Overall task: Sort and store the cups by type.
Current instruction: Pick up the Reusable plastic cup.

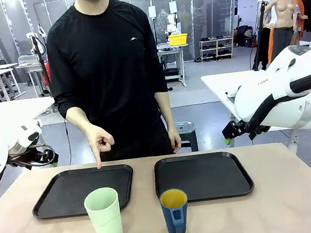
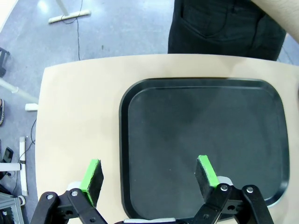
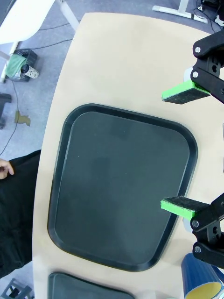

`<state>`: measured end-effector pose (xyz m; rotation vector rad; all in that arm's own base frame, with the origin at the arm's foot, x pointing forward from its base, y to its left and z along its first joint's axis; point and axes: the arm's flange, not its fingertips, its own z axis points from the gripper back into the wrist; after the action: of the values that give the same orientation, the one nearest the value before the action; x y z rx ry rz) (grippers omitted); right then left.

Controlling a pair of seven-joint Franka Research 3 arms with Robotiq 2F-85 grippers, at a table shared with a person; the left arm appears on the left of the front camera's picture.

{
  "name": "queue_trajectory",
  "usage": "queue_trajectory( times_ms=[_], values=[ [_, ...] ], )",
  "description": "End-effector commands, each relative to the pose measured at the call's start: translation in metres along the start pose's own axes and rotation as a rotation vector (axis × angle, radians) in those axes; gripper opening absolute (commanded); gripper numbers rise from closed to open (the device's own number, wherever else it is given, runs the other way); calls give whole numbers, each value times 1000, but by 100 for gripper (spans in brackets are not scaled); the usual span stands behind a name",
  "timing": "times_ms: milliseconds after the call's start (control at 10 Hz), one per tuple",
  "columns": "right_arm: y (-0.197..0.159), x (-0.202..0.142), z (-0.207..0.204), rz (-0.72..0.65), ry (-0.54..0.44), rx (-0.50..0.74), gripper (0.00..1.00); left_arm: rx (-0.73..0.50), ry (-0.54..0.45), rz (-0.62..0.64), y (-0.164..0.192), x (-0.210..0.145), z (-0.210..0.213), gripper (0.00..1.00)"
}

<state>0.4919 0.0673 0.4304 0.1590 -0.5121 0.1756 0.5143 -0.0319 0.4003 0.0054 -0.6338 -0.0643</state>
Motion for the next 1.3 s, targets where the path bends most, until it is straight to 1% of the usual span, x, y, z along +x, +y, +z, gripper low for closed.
queue_trajectory(
  times_ms=[0,1200],
  values=[
    [-1,-1,1,-3,-2,3,100,1,-2,-3,-1,1,1,100],
    [-1,-1,1,-3,-2,3,100,0,0,0,0,0,0,100]
  ],
)
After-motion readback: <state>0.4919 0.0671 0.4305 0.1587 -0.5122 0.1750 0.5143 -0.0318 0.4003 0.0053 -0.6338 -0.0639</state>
